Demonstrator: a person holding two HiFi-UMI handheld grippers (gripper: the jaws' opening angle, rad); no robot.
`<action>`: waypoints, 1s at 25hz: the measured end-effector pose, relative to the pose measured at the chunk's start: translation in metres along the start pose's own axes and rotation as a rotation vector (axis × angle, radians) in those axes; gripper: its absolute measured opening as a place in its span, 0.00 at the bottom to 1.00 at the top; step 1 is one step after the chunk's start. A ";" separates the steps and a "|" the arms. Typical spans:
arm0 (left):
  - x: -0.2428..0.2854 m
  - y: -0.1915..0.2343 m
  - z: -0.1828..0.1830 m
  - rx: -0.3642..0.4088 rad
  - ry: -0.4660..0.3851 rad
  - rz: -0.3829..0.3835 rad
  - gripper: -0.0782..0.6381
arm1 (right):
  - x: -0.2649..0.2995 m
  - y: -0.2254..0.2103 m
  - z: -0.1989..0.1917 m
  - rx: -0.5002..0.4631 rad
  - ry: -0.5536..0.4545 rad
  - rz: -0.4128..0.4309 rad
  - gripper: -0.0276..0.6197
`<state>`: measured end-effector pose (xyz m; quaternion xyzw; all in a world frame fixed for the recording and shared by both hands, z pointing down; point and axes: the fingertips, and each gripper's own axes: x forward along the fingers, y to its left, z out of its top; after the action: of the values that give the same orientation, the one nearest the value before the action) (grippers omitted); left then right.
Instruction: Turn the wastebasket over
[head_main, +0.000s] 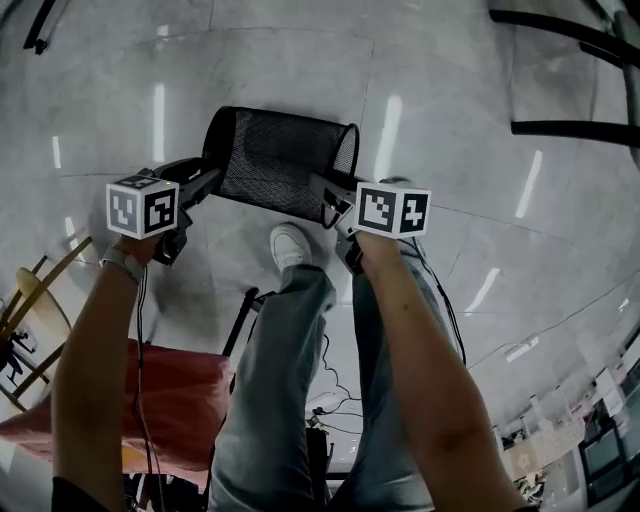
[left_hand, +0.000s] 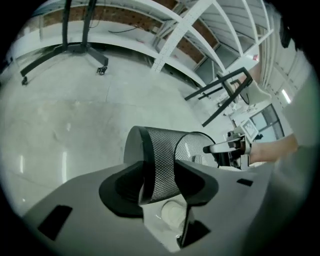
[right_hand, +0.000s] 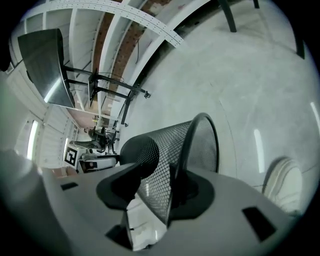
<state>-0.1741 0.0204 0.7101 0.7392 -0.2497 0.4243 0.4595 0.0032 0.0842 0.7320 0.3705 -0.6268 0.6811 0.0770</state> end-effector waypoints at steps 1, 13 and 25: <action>-0.007 0.000 -0.003 -0.040 -0.029 0.002 0.38 | 0.002 0.004 0.001 -0.015 0.011 0.013 0.32; -0.066 -0.014 0.012 -0.154 -0.276 0.049 0.36 | 0.024 0.017 0.030 -0.083 0.022 0.083 0.45; -0.052 -0.134 0.038 -0.076 -0.335 -0.109 0.34 | -0.036 -0.055 0.085 -0.113 -0.152 -0.199 0.59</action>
<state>-0.0840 0.0458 0.5951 0.7939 -0.2981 0.2601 0.4617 0.0949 0.0309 0.7489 0.4763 -0.6284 0.6038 0.1172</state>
